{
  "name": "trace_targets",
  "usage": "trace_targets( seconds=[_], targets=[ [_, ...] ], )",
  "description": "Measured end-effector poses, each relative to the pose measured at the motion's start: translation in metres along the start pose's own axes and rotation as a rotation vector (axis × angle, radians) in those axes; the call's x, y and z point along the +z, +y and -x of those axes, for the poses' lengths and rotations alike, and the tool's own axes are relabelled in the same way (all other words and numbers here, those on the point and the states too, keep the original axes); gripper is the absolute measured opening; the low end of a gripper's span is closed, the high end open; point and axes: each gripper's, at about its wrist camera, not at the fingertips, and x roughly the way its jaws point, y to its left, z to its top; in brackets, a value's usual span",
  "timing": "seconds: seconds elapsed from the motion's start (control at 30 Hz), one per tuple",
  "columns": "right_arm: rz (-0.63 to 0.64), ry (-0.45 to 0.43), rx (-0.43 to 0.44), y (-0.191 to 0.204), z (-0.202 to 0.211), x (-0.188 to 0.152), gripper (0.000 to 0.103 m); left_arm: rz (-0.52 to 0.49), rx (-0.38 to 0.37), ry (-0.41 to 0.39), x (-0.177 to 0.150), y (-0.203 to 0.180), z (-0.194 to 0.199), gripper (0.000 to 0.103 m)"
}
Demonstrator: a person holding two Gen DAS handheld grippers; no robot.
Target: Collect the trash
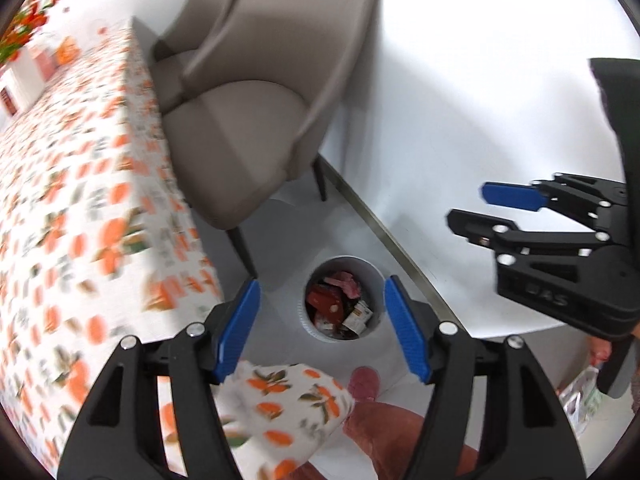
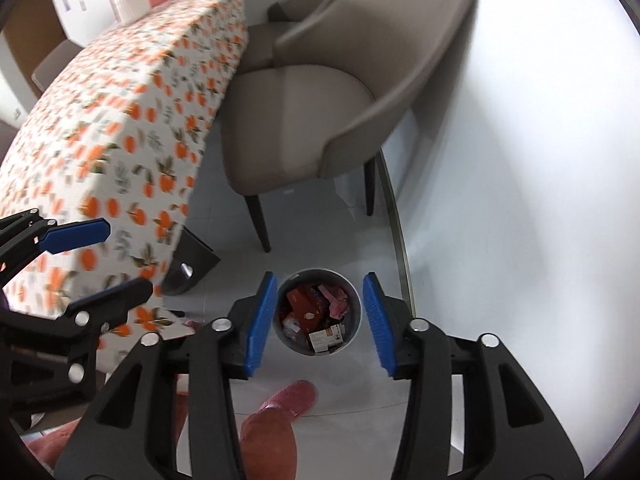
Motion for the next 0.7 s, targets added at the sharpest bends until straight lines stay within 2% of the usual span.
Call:
trace_targets(
  seconds=[0.2,0.33,0.4,0.5,0.57,0.7],
  targets=[
    [0.115,-0.045,0.046,0.039,0.039,0.025,0.055,0.164,0.078,-0.028,-0.013,0.041,0.044,0.065],
    [0.204,-0.075,0.097,0.082,0.064,0.042,0.062,0.29,0.138,-0.061,-0.029,0.082,0.087,0.066],
    [0.253,-0.098,0.121,0.11,0.077,0.053,0.069,0.336,0.176,-0.079,-0.038,0.102,0.109,0.072],
    [0.317,-0.126,0.16,0.155,0.096,0.066,0.079,0.383,0.232,-0.108,-0.051,0.133,0.143,0.074],
    [0.35,-0.142,0.177,0.182,0.108,0.074,0.081,0.406,0.265,-0.122,-0.058,0.158,0.166,0.075],
    [0.374,-0.146,0.215,0.243,0.128,0.092,0.092,0.438,0.322,-0.142,-0.074,0.207,0.211,0.08]
  ],
)
